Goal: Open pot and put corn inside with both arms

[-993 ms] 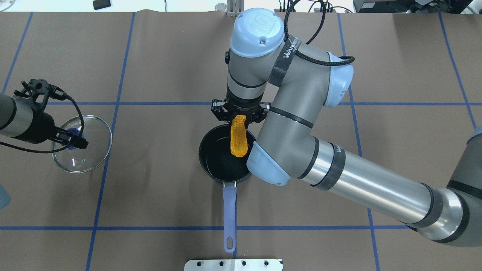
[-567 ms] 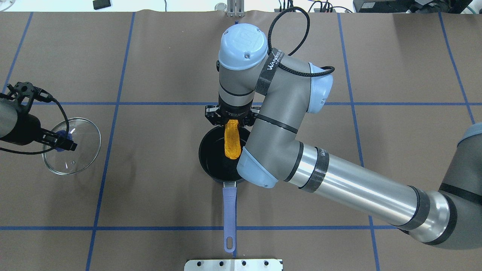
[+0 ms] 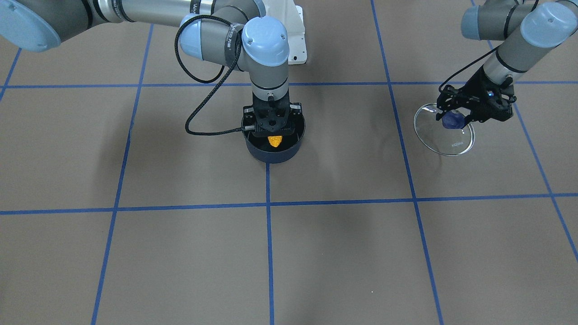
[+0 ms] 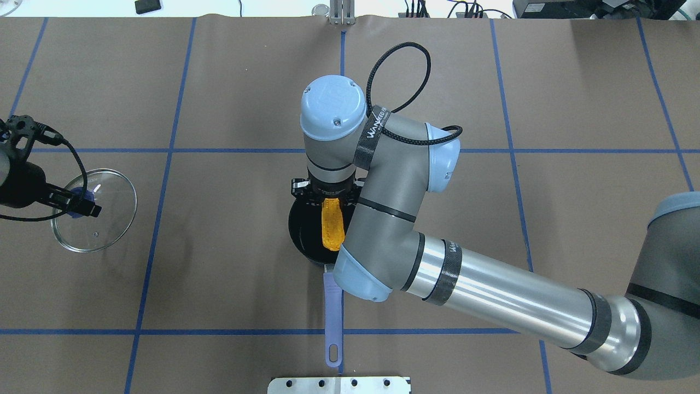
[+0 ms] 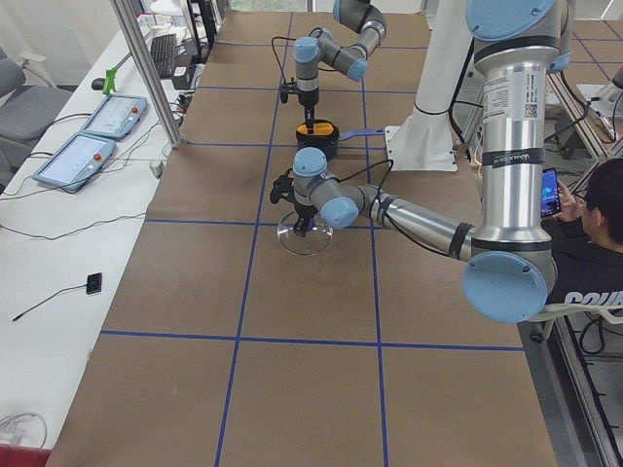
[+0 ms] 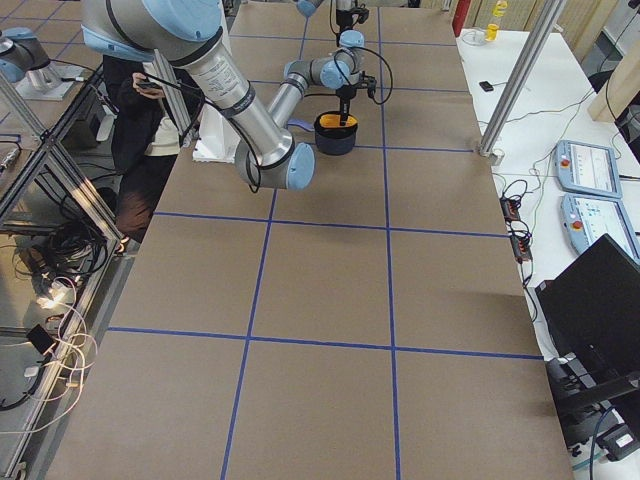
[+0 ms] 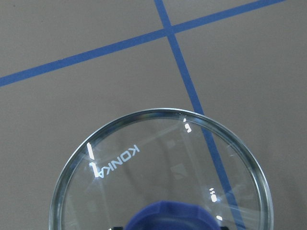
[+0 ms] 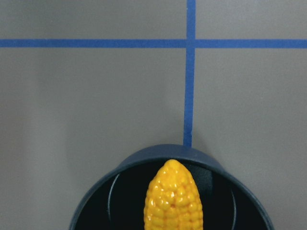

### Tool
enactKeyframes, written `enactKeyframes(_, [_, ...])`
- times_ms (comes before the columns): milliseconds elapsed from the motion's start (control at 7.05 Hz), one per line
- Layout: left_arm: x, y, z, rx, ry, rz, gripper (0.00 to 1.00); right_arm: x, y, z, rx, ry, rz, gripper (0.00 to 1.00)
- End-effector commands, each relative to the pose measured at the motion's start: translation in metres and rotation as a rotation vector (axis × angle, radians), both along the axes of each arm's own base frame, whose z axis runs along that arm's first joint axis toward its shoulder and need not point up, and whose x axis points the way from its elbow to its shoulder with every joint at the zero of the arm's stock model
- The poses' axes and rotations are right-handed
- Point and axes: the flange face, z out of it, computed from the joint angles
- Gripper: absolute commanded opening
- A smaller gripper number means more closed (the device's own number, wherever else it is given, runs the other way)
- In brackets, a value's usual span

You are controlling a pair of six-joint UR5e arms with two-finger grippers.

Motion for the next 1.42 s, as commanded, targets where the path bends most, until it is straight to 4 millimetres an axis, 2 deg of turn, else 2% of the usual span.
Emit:
enactKeyframes(0, [-0.001, 0.000, 0.001, -0.001, -0.001, -0.001, 0.56, -0.004, 0.003, 0.000, 0.018, -0.015, 0.005, 0.66])
enactKeyframes(142, [-0.004, 0.003, 0.007, -0.004, -0.008, 0.004, 0.56, -0.002, -0.001, -0.005, 0.049, -0.023, 0.033, 1.00])
enactKeyframes(284, [-0.011, 0.007, 0.017, 0.010, -0.024, 0.022, 0.56, 0.010, -0.014, -0.007, 0.064, -0.029, 0.043, 1.00])
enactKeyframes(425, [-0.021, 0.008, 0.024, 0.022, -0.036, 0.024, 0.56, 0.052, -0.050, -0.017, 0.064, -0.087, 0.070, 1.00])
enactKeyframes(567, [-0.030, 0.010, 0.037, 0.032, -0.055, 0.039, 0.56, 0.093, -0.084, -0.012, 0.047, -0.130, 0.025, 1.00])
enactKeyframes(709, [-0.037, 0.007, 0.055, 0.045, -0.074, 0.052, 0.56, 0.137, -0.103, 0.017, 0.037, -0.144, 0.013, 1.00])
enactKeyframes(993, [-0.037, 0.006, 0.099, 0.081, -0.050, 0.048, 0.56, 0.226, -0.123, 0.087, 0.084, -0.152, -0.037, 1.00])
enactKeyframes(1134, [-0.035, 0.004, 0.111, 0.086, -0.043, 0.045, 0.56, 0.270, -0.125, 0.121, 0.098, -0.151, -0.040, 1.00])
enactKeyframes(1276, [-0.031, 0.001, 0.110, 0.087, -0.039, 0.044, 0.56, 0.308, -0.131, 0.146, 0.121, -0.152, -0.050, 1.00])
